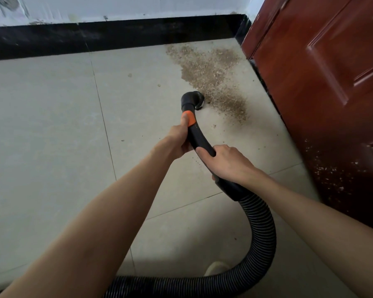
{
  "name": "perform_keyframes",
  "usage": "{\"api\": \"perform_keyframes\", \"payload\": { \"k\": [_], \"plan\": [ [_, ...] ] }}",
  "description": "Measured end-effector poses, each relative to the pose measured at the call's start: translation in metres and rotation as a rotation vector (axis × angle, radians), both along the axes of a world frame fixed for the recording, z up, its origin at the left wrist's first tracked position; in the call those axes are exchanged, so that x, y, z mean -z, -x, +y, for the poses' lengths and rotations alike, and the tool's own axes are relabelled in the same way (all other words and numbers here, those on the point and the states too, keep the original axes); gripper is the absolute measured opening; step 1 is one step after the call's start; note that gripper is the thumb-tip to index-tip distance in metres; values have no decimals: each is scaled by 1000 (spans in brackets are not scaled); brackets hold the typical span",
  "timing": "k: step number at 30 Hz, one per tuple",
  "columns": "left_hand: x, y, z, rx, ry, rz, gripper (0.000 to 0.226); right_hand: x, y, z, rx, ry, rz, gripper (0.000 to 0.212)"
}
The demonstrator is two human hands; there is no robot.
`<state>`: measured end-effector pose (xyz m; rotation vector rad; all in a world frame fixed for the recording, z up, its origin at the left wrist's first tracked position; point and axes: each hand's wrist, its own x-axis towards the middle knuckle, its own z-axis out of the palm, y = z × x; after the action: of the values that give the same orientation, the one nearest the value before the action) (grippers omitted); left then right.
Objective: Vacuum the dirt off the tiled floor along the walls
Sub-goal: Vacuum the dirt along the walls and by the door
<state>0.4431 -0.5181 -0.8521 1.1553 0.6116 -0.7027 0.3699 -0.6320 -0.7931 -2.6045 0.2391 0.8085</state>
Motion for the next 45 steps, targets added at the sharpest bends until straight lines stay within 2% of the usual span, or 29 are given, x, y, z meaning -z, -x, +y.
{"api": "perform_keyframes", "payload": {
  "k": [7,12,19,25,30,34,39,45],
  "plan": [
    [2,-8,-2,66,-19,-29,47,8,-8,1,30,34,-21,50],
    [-5,-11,9,109,27,-39,46,3,-10,5,69,-45,-20,49],
    [-23,-18,52,68,7,-83,40,-3,-9,25,-11,-192,-66,48],
    [-24,10,95,-96,27,-89,39,3,-8,47,-109,-273,2,47],
    [-15,43,114,-193,85,-61,36,8,-9,68,-151,-267,-48,42],
    [-14,56,126,-249,97,-69,41,10,-3,78,-219,-229,-65,47],
    [-13,68,122,-542,-26,-101,30,1,11,63,-238,-293,-52,52],
    [-11,74,110,-423,-16,-130,34,2,14,45,-185,-335,36,44]
  ]
}}
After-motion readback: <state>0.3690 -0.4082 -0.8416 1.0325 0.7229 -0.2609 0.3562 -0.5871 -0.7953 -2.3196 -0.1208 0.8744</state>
